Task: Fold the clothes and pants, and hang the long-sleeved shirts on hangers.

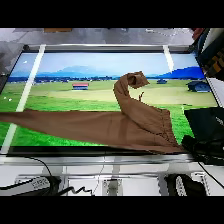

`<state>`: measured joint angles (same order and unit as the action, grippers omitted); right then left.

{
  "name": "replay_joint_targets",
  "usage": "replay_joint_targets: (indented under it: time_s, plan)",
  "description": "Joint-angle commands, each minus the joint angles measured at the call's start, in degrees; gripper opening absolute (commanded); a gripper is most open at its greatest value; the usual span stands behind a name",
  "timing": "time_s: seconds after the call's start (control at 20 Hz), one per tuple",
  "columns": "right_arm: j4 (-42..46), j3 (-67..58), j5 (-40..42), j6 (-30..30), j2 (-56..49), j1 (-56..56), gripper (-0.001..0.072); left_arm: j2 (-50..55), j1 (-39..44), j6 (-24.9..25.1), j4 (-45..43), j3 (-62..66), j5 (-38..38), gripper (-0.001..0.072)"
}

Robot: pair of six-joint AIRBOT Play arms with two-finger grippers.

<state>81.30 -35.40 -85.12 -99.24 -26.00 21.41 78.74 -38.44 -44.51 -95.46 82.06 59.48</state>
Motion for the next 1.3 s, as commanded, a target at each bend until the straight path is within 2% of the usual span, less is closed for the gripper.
replay_joint_targets:
  time_s: [0.0,0.15,0.35,0.45,0.6,0.95,1.0,1.05,1.1,1.15,1.2,1.25]
  plan:
    - [0.90,-0.66,-1.25,-0.02,0.04,-0.02,0.0034,-0.48,3.96,-1.07,4.04,9.40,-0.46,0.0011]
    - [1.25,-0.66,-1.40,-0.02,0.04,0.00,0.0034,-0.90,3.30,-1.62,4.00,8.46,4.98,0.0011]
    - [1.25,-0.66,-1.77,-0.02,0.04,0.00,0.0034,-0.98,-2.75,-1.55,3.74,-6.23,10.25,0.0010]
    - [1.33,-0.66,-2.82,0.00,0.04,0.00,0.0034,-0.92,-4.90,-0.31,-0.72,-14.29,7.56,0.0011]
    - [1.33,-0.66,-3.41,0.63,0.04,0.00,0.0034,-0.31,-6.62,4.31,-5.25,-22.38,6.97,0.0012]
    - [1.33,-0.66,-3.41,1.40,0.04,0.00,0.0034,1.77,-6.80,4.46,-12.66,-24.35,5.88,0.0014]
    - [1.31,-0.66,-3.41,1.40,0.04,0.00,0.0035,1.77,-6.80,4.46,-12.74,-24.35,5.88,0.0088]
    - [1.27,-0.66,-3.43,1.40,0.04,0.00,0.0035,1.77,-6.78,4.46,-12.74,-24.35,5.77,0.0359]
    - [1.25,-0.66,-3.43,1.40,0.04,0.00,0.0035,1.77,-6.78,3.67,-12.79,-24.35,5.03,0.0579]
    - [1.25,-0.66,-3.41,1.40,0.04,0.00,0.0066,1.77,-6.78,0.20,-13.77,-24.28,4.20,0.0603]
    - [1.27,-0.66,-3.43,1.40,0.04,0.00,0.0218,1.77,-6.56,-5.49,-15.82,-24.28,2.43,0.0603]
    - [1.27,-0.66,-3.41,1.40,0.04,0.00,0.0411,1.77,-6.45,-10.51,-17.99,-24.22,0.72,0.0602]
